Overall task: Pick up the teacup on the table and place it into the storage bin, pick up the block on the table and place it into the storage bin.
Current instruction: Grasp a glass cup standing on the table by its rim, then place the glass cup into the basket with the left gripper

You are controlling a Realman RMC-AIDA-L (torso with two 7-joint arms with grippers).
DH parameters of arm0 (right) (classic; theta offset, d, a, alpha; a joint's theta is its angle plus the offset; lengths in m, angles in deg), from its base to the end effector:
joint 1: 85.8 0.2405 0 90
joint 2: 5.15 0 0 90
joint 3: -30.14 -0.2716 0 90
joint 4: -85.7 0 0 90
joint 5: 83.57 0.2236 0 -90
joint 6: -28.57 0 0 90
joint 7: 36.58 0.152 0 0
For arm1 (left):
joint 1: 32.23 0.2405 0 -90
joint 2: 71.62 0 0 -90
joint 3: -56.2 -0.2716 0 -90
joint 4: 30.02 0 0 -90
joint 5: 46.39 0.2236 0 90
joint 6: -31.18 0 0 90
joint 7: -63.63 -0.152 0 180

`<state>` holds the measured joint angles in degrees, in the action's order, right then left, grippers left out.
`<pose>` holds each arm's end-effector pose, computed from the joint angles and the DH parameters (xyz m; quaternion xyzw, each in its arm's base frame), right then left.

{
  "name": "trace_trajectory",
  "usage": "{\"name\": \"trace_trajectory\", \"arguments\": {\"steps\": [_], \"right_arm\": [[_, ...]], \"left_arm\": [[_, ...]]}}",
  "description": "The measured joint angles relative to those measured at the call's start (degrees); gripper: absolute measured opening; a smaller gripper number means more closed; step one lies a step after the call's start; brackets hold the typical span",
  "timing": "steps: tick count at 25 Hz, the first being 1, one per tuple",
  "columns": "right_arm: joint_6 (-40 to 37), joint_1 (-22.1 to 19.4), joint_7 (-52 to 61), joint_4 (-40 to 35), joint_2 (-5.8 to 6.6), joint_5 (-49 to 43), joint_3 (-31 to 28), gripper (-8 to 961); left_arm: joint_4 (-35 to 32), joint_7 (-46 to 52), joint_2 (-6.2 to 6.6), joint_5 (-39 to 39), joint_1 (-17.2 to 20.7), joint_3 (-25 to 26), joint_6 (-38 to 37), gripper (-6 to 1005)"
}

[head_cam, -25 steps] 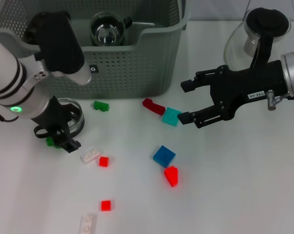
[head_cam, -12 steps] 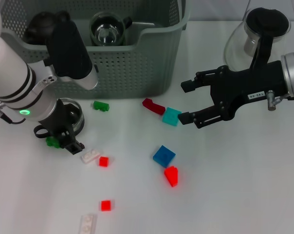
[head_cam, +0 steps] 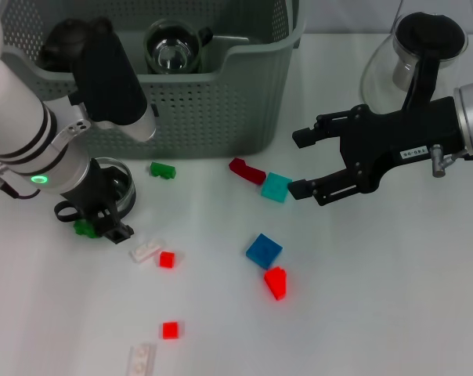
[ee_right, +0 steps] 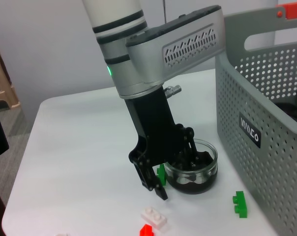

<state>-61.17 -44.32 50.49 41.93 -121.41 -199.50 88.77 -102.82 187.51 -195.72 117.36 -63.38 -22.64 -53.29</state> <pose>0.1943 0.3889 -0.0263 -0.9891 0.0813 0.1211 0.0202 -0.2400 0.3663 -0.0339 -0.9288 -0.1719 0.2864 0.1604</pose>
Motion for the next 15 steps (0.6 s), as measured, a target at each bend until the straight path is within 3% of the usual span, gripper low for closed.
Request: {"name": "trace_trajectory", "arguments": {"steps": [7, 10, 15], "right_arm": [[-0.2, 0.0, 0.2, 0.0, 0.11, 0.1, 0.0, 877], [-0.3, 0.0, 0.2, 0.0, 0.10, 0.1, 0.0, 877], [-0.3, 0.0, 0.2, 0.0, 0.09, 0.1, 0.0, 877]], "left_arm": [[0.4, 0.2, 0.13, 0.0, -0.1, 0.0, 0.4, 604], [0.3, 0.2, 0.18, 0.1, -0.1, 0.0, 0.4, 377], [0.0, 0.1, 0.17, 0.1, -0.1, -0.5, 0.4, 143]]}}
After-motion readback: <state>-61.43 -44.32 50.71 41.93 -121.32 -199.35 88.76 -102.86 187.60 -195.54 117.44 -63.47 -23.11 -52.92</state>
